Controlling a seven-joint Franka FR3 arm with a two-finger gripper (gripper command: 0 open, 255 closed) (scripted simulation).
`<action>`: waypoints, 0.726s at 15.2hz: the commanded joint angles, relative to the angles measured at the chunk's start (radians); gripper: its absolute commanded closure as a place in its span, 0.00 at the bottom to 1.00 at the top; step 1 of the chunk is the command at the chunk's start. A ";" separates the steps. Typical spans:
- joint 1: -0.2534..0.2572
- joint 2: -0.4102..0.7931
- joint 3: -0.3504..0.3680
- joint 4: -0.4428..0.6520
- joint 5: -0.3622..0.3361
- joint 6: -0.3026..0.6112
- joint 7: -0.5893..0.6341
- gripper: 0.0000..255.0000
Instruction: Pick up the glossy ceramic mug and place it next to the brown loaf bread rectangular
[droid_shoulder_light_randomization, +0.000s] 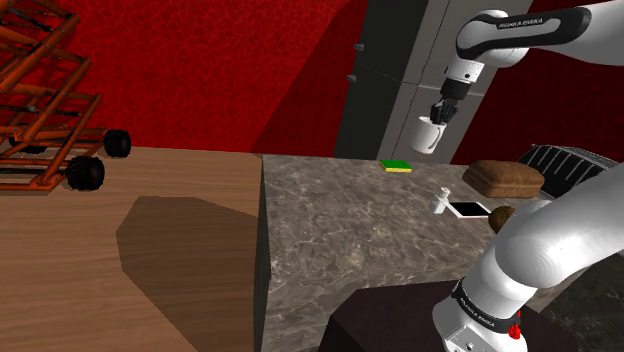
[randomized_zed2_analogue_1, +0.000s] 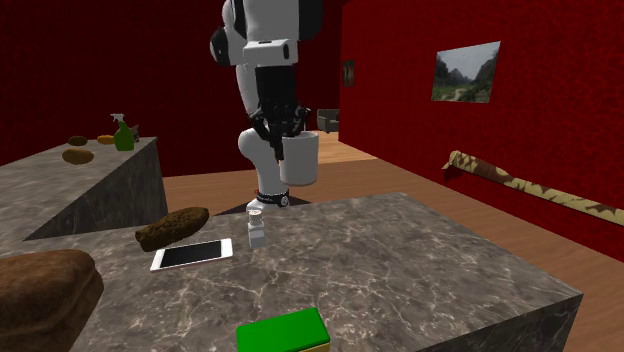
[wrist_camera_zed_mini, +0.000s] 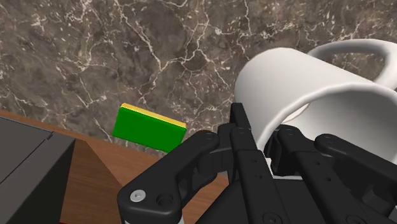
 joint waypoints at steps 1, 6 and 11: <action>0.001 0.059 -0.049 0.060 0.014 -0.001 -0.061 1.00; 0.002 0.236 -0.177 0.220 0.095 -0.006 -0.225 1.00; -0.047 0.474 -0.288 0.420 0.257 -0.043 -0.421 1.00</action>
